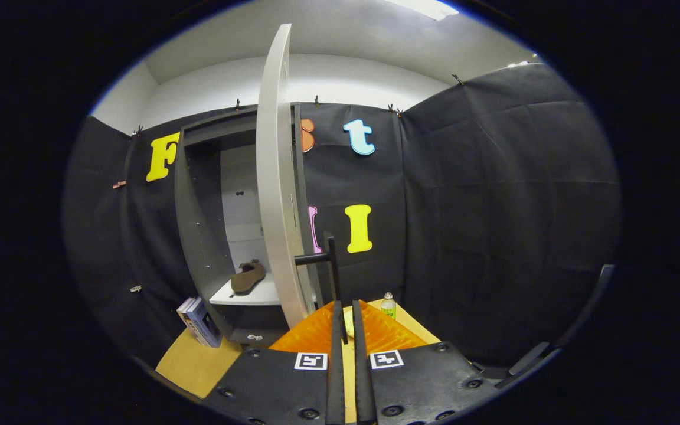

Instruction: Open the shoe cabinet door, grab the shoes and put them into the shoe cabinet, then close the shoe cabinet door.

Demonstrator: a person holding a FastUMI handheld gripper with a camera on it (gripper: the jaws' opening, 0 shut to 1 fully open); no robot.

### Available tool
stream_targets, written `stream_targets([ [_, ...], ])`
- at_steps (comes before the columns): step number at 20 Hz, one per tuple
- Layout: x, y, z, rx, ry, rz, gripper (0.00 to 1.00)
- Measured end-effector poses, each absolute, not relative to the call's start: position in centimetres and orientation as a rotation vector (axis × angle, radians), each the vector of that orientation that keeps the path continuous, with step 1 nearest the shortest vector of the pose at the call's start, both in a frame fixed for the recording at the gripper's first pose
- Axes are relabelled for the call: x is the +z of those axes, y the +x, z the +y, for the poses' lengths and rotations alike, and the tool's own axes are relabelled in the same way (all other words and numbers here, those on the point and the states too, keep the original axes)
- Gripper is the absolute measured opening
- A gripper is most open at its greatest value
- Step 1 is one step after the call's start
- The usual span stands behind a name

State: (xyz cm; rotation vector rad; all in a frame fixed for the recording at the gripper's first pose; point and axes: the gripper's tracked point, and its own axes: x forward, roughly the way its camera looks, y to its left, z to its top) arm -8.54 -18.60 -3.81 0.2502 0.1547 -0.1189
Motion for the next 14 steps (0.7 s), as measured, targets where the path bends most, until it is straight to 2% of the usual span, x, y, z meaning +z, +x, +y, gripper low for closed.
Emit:
stream_targets([
  [2, -3.7, -9.4, -18.7, -0.136, 0.231, 0.149, 0.12],
  [6, -4.8, -11.3, -15.9, -0.083, 0.204, 0.196, 0.21],
  [7, -5.2, -12.0, -15.1, -0.064, 0.206, 0.214, 0.26],
  [8, -5.5, -12.5, -13.8, -0.039, 0.213, 0.230, 0.26],
  [9, -6.1, -12.9, -12.6, -0.015, 0.221, 0.248, 0.36],
  [11, -7.8, -13.1, -9.7, 0.047, 0.244, 0.281, 0.48],
  [14, -12.5, -13.1, -5.2, 0.145, 0.257, 0.376, 0.49],
])
